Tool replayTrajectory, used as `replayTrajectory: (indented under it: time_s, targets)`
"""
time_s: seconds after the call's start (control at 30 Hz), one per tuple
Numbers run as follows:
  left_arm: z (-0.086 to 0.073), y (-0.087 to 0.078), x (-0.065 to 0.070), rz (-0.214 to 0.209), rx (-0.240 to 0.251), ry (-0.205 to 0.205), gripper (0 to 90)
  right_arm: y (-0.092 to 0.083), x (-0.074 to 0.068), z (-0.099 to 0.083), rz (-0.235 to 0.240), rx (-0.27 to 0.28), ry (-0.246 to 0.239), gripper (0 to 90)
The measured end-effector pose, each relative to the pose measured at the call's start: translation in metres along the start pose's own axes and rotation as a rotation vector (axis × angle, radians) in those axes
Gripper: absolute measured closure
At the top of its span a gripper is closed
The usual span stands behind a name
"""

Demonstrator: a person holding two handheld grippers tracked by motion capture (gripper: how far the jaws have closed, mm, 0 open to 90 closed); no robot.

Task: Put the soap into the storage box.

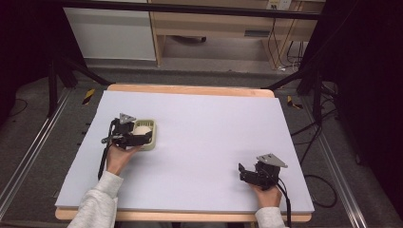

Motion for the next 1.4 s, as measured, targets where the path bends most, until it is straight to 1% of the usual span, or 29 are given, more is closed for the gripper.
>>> replayTrajectory:
  time_s: [0.1,0.13,0.23,0.33,0.4,0.43,0.5,0.63,0.67,0.73,0.87,0.93,1.03,1.13,1.23,1.3,1.4]
  targets:
    - [0.000,-0.007,0.004,-0.006,0.025,0.003,18.9,-0.002,0.001,0.001,-0.002,0.008,0.011,7.8]
    - [-0.001,-0.008,0.005,-0.005,0.023,0.009,18.7,-0.002,0.001,0.001,-0.003,0.009,0.012,7.8]
    - [-0.004,-0.017,0.005,0.000,0.039,0.012,18.4,-0.002,0.003,0.001,-0.004,0.013,0.016,7.8]
    - [-0.008,-0.025,0.002,0.003,0.056,0.005,18.4,-0.004,0.004,0.002,-0.006,0.020,0.018,7.8]
    - [-0.012,-0.030,0.001,0.006,0.076,-0.009,18.8,-0.004,0.006,0.002,-0.011,0.020,0.021,7.8]
    - [-0.014,-0.031,0.000,0.010,0.077,-0.010,19.0,-0.004,0.006,0.002,-0.011,0.021,0.022,7.8]
    - [-0.021,-0.034,-0.002,0.017,0.081,0.003,19.0,-0.004,0.007,0.003,-0.012,0.022,0.025,7.8]
    - [-0.027,-0.044,-0.004,0.017,0.118,-0.003,19.3,-0.006,0.010,0.003,-0.012,0.029,0.030,7.8]
    - [-0.028,-0.046,-0.005,0.011,0.123,-0.004,19.4,-0.007,0.011,0.004,-0.014,0.032,0.031,7.8]
    - [-0.031,-0.050,-0.006,0.015,0.126,-0.001,19.2,-0.007,0.012,0.004,-0.017,0.036,0.035,7.8]
    - [-0.043,-0.053,-0.008,0.018,0.115,0.004,19.2,-0.008,0.015,0.004,-0.019,0.037,0.040,7.8]
    - [-0.052,-0.054,-0.009,0.017,0.096,0.015,19.3,-0.009,0.016,0.005,-0.023,0.041,0.041,7.8]
    - [-0.064,-0.057,-0.011,0.008,0.077,0.007,19.6,-0.009,0.018,0.005,-0.025,0.043,0.046,7.8]
    - [-0.072,-0.061,-0.013,0.016,0.063,0.020,20.4,-0.010,0.021,0.005,-0.030,0.045,0.050,7.8]
    - [-0.080,-0.064,-0.018,0.023,0.057,0.024,21.9,-0.011,0.022,0.005,-0.033,0.046,0.060,7.8]
    - [-0.086,-0.065,-0.025,0.035,0.041,0.024,22.5,-0.011,0.024,0.005,-0.037,0.048,0.063,7.8]
    - [-0.092,-0.066,-0.033,0.044,0.034,-0.001,24.0,-0.012,0.025,0.005,-0.041,0.051,0.069,7.8]
Point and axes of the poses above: each handheld gripper's, and its own axes: y roughly forward along the jaws, z roughly out of its top, x roughly to its right, the point moved 10 cm from there along y, roughly forward along the jaws, and after that the axes turned 2 degrees about z, right-handed, at the moved point
